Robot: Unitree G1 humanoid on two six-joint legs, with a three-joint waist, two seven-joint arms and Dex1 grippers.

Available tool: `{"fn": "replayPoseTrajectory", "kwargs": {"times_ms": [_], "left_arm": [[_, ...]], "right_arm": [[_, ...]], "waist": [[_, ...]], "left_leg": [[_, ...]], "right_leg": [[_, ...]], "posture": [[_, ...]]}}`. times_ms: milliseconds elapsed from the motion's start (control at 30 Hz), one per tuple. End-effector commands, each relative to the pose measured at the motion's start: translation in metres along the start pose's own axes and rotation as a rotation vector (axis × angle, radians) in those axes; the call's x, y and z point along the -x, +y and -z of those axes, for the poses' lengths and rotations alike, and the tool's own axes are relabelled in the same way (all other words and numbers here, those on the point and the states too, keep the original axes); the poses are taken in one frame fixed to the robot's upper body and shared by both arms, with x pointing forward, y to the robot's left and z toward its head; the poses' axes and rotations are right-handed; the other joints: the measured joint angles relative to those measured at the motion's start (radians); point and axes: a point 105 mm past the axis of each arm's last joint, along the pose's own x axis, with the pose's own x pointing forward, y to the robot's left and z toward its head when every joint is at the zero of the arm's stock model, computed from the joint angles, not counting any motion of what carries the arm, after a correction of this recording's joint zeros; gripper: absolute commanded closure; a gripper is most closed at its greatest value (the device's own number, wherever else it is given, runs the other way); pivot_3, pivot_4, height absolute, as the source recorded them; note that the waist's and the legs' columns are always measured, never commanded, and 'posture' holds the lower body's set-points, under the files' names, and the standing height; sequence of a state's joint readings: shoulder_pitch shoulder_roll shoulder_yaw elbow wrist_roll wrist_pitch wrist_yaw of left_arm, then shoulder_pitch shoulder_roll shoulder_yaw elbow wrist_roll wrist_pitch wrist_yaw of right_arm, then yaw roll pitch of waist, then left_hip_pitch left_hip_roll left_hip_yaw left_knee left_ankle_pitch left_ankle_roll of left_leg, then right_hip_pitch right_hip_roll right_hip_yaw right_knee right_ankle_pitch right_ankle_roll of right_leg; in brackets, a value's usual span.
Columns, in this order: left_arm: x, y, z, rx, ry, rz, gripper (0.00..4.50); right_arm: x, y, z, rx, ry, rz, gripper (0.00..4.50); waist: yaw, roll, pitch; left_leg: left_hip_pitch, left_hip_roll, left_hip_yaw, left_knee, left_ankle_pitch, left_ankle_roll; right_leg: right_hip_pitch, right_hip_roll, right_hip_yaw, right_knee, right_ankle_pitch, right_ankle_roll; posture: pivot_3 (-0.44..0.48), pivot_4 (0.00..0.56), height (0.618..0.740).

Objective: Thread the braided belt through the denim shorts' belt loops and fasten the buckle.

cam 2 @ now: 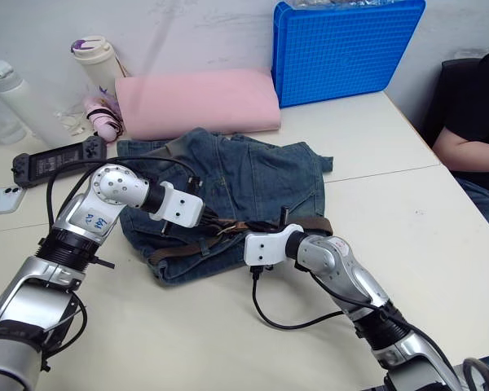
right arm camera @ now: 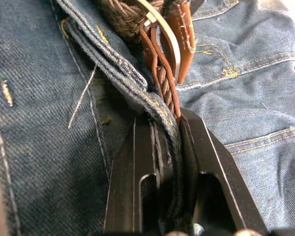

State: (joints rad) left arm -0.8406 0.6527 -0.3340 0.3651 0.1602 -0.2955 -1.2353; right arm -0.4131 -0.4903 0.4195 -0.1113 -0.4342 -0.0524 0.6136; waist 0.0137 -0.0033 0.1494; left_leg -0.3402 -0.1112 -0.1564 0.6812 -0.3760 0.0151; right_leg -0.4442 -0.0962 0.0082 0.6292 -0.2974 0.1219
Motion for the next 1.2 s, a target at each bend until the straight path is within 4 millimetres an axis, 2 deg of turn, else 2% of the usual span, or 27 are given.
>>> {"fn": "replayPoseTrajectory", "kwargs": {"times_ms": [33, 267, 533, 667, 867, 1200], "left_arm": [[0.006, -0.002, -0.005, -0.033, 0.003, 0.031, 4.50], [0.012, 0.001, 0.001, -0.044, 0.049, 0.024, 4.50], [0.004, 0.004, 0.000, -0.054, 0.062, 0.012, 4.50], [-0.006, 0.009, -0.007, 0.000, 0.020, -0.023, 4.50], [-0.021, 0.004, -0.022, 0.034, -0.035, -0.001, 4.50], [-0.033, 0.002, -0.037, 0.048, -0.037, 0.007, 4.50]], "right_arm": [[0.008, -0.026, 0.002, 0.005, 0.022, 0.123, 4.48], [0.008, -0.029, 0.006, -0.005, 0.047, 0.131, 4.48], [0.005, -0.031, -0.003, -0.003, 0.014, 0.134, 4.48], [0.005, -0.032, -0.008, -0.004, -0.001, 0.136, 4.48], [0.006, -0.036, -0.014, -0.004, -0.019, 0.138, 4.48], [0.003, -0.037, -0.025, -0.027, -0.061, 0.130, 4.48]], "waist": [[0.000, 0.000, 0.000], [0.000, 0.000, 0.000], [0.000, 0.000, 0.000], [0.003, 0.000, 0.000], [0.003, 0.000, 0.000], [0.002, 0.000, 0.000]], "left_leg": [[0.000, 0.000, 0.000, 0.000, 0.000, 0.000], [0.000, 0.000, 0.000, 0.000, 0.000, 0.000], [0.000, 0.000, 0.000, 0.000, 0.000, 0.000], [0.000, -0.001, 0.000, 0.000, 0.000, 0.000], [0.000, -0.001, 0.000, 0.001, 0.000, 0.000], [0.000, -0.001, 0.000, 0.001, 0.000, 0.000]], "right_leg": [[0.000, 0.000, 0.000, 0.000, 0.000, 0.000], [0.000, 0.000, 0.000, 0.000, 0.000, 0.000], [0.000, 0.000, 0.000, 0.000, 0.000, 0.000], [0.000, 0.000, 0.000, 0.001, 0.000, 0.000], [0.000, 0.000, 0.000, 0.001, 0.000, 0.000], [0.000, 0.000, 0.000, 0.001, 0.000, 0.000]], "posture": [[0.000, 0.150, 0.740], [0.000, 0.150, 0.740], [0.000, 0.150, 0.740], [0.000, 0.150, 0.740], [0.000, 0.150, 0.740], [0.000, 0.150, 0.740]]}}
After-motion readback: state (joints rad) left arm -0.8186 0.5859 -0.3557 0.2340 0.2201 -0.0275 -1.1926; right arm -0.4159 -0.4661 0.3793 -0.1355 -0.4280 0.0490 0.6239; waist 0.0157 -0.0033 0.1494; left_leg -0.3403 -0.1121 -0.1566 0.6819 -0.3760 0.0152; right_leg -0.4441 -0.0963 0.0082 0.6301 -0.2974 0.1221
